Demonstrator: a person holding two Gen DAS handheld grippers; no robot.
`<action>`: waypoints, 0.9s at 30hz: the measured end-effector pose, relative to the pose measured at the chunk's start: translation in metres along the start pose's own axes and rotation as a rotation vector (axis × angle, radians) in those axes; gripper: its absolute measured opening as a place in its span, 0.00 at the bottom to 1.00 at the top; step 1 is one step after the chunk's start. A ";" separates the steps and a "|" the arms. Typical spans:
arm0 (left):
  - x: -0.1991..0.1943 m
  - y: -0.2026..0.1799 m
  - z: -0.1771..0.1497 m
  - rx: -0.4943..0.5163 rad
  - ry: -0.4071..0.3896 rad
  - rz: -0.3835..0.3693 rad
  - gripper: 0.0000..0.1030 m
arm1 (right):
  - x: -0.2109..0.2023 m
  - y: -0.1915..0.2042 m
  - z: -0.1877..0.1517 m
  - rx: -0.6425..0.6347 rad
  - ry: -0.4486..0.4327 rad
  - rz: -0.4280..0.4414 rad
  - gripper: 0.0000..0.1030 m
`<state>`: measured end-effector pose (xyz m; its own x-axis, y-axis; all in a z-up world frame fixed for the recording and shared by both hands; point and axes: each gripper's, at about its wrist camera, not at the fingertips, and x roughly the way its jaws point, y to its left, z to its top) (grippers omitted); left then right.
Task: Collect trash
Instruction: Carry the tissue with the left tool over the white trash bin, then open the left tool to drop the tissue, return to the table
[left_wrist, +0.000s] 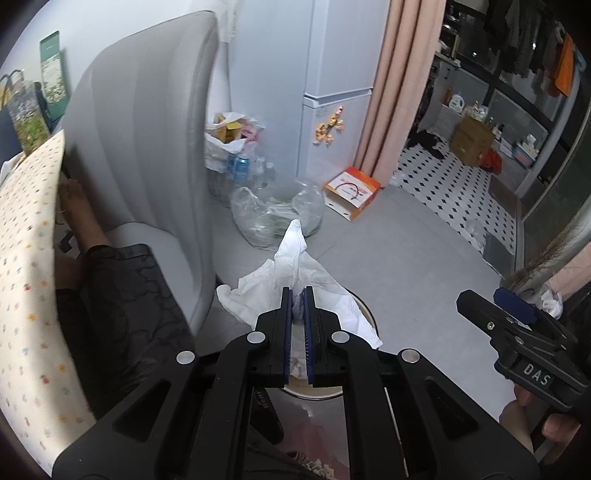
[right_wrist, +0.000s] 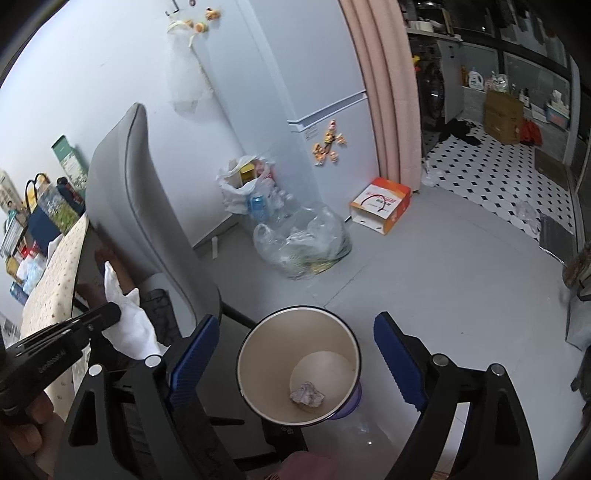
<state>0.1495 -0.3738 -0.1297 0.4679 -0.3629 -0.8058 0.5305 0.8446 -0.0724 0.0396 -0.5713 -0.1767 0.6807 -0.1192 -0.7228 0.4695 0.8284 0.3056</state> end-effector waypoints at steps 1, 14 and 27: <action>0.003 -0.002 0.002 0.003 0.005 -0.006 0.06 | 0.001 -0.002 0.000 0.006 0.000 -0.005 0.82; 0.002 -0.007 0.011 -0.034 -0.034 -0.098 0.72 | -0.006 -0.012 0.010 0.035 -0.042 -0.036 0.89; -0.094 0.060 0.004 -0.169 -0.232 0.034 0.94 | -0.034 0.042 0.011 0.024 -0.149 -0.013 0.93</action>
<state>0.1402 -0.2906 -0.0554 0.6430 -0.3971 -0.6549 0.3956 0.9044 -0.1599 0.0423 -0.5382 -0.1326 0.7496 -0.2108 -0.6274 0.4905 0.8134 0.3127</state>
